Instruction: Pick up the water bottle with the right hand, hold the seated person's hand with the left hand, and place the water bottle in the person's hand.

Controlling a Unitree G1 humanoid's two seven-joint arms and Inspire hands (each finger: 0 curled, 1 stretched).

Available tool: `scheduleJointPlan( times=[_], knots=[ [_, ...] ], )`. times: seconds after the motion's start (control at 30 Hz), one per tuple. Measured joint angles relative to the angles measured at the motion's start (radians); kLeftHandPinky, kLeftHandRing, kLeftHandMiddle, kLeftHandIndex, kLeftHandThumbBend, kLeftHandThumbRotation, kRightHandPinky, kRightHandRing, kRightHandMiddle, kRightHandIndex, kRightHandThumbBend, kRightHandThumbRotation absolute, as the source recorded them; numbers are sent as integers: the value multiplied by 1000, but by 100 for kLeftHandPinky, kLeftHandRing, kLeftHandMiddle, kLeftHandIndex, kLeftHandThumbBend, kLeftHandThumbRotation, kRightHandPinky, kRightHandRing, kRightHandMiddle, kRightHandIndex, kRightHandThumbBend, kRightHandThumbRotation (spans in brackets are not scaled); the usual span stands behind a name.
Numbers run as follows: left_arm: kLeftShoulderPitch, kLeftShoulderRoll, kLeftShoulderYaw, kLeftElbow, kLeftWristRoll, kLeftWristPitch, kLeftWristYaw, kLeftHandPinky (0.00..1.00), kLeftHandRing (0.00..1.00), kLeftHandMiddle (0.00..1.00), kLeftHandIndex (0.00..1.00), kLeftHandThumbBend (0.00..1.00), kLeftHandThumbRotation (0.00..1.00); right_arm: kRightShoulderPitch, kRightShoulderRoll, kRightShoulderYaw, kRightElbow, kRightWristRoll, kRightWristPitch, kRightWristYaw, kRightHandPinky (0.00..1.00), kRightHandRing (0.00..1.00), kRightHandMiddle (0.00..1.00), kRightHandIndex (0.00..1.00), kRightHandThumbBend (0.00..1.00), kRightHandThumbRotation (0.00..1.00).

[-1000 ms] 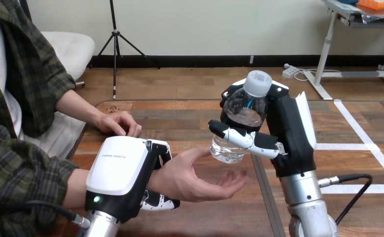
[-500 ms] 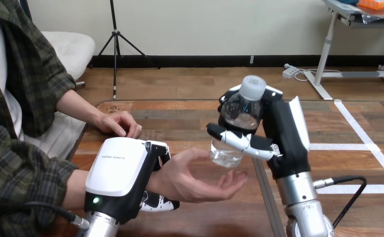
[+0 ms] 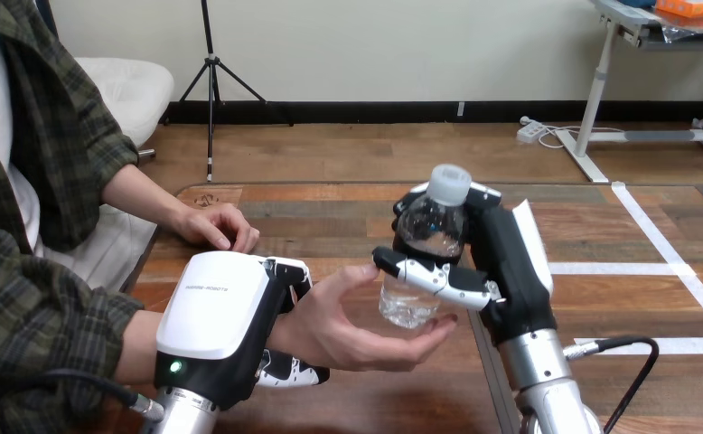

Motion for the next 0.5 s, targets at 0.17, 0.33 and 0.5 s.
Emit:
scheduleJointPlan(
  times=[0.17,0.33,0.5],
  knots=[
    [3,1,0,0,0,0,0,21,24,28,27,96,0,-1,-1,2,20,-8,0,-4,39,43,48,49,68,0],
    [7,1,0,0,-1,0,0,21,24,28,28,95,0,-1,-1,4,36,-16,0,-4,40,44,48,49,67,0],
    [9,1,0,0,-2,0,0,21,24,28,28,96,0,-3,-2,7,50,-27,0,-5,41,45,48,49,68,0]
  ],
)
